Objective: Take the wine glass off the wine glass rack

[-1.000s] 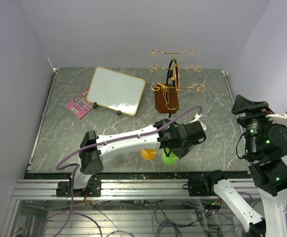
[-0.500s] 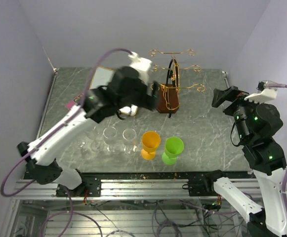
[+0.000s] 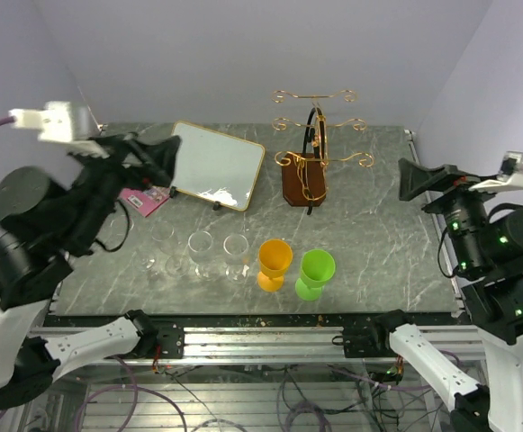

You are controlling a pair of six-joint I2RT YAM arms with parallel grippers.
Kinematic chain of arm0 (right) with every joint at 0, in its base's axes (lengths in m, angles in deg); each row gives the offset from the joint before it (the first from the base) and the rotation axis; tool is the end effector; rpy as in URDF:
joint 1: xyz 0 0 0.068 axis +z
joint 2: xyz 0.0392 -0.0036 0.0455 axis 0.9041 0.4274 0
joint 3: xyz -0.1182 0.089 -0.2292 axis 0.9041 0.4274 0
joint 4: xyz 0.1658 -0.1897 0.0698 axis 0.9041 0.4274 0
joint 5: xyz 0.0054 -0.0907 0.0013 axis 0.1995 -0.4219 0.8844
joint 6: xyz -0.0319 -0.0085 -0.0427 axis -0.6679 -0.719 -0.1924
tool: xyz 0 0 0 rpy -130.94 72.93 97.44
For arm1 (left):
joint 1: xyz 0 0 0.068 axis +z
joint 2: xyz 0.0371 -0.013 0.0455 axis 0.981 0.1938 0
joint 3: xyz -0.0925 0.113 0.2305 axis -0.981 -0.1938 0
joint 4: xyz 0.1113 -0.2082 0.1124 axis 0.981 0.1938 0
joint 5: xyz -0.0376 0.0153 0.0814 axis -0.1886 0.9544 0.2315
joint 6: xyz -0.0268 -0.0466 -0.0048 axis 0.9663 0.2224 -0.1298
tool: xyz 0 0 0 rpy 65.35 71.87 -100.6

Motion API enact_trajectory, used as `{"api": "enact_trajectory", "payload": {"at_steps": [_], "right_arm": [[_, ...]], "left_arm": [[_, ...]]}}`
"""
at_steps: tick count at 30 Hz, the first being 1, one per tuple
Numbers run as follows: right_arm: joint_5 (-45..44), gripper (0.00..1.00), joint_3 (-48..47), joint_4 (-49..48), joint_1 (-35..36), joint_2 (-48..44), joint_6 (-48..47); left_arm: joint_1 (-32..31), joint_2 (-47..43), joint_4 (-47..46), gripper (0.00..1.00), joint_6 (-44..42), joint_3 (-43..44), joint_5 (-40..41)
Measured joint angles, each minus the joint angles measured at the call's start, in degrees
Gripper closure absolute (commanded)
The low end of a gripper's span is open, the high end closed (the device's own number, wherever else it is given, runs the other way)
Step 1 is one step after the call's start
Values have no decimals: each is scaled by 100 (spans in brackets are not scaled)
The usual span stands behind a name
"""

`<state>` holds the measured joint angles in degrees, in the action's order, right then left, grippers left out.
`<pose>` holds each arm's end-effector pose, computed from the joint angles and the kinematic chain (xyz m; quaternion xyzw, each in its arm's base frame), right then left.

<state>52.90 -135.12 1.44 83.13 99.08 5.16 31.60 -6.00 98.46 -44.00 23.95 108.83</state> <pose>0.0757 0.0169 0.4908 0.0793 0.6604 0.1608 0.7292 0.0878 -0.0716 0.5543 0.0054 0.6610 -0.2570 0.7050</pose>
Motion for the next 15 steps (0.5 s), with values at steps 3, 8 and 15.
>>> {"api": "enact_trajectory", "payload": {"at_steps": [3,8,15], "right_arm": [[-175,0,-328,2,0,9,39],[-452,0,-667,0,0,31,98],[-527,0,-671,98,0,76,133]], "left_arm": [[0,-455,-74,1,15,-90,219],[4,-732,-87,2,59,-120,479],[4,-697,-15,2,92,-162,549]]}}
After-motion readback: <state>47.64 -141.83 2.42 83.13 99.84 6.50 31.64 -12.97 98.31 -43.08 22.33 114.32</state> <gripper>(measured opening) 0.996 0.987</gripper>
